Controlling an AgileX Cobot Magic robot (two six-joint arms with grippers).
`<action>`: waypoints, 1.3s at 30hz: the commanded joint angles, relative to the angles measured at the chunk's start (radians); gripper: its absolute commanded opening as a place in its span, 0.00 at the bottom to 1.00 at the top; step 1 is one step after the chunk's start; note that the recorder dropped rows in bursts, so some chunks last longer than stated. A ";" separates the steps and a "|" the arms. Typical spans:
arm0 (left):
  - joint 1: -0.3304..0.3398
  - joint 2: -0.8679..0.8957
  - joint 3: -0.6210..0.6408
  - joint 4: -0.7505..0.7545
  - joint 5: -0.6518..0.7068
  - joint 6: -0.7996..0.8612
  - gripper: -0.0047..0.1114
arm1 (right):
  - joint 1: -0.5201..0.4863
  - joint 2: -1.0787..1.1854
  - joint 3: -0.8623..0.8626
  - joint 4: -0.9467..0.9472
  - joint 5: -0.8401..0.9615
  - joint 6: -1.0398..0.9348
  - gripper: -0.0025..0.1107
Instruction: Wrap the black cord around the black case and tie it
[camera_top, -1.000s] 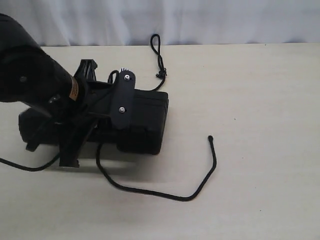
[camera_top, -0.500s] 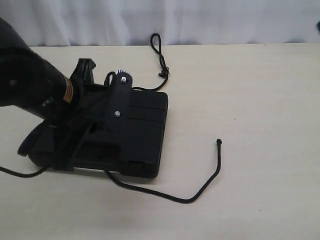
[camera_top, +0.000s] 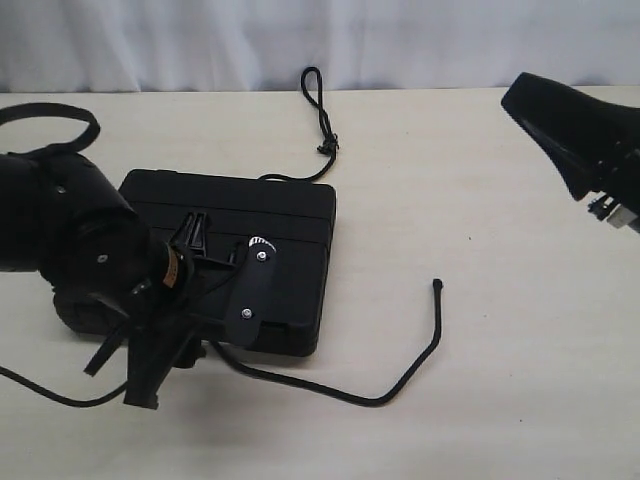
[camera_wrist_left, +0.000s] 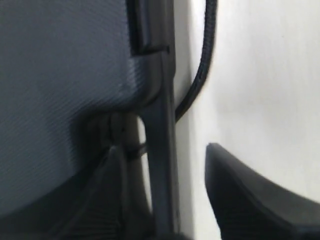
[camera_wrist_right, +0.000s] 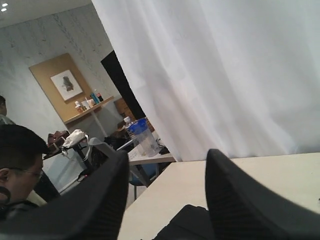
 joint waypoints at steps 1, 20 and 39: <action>-0.002 0.059 0.004 -0.034 -0.017 0.000 0.48 | -0.001 0.001 -0.008 -0.008 -0.023 -0.025 0.43; -0.002 0.127 -0.043 0.132 0.116 -0.010 0.04 | -0.001 0.001 -0.008 -0.011 -0.023 -0.064 0.43; 0.000 -0.268 -0.083 0.321 0.211 -0.010 0.04 | -0.001 0.188 -0.012 -0.149 -0.206 -0.589 0.59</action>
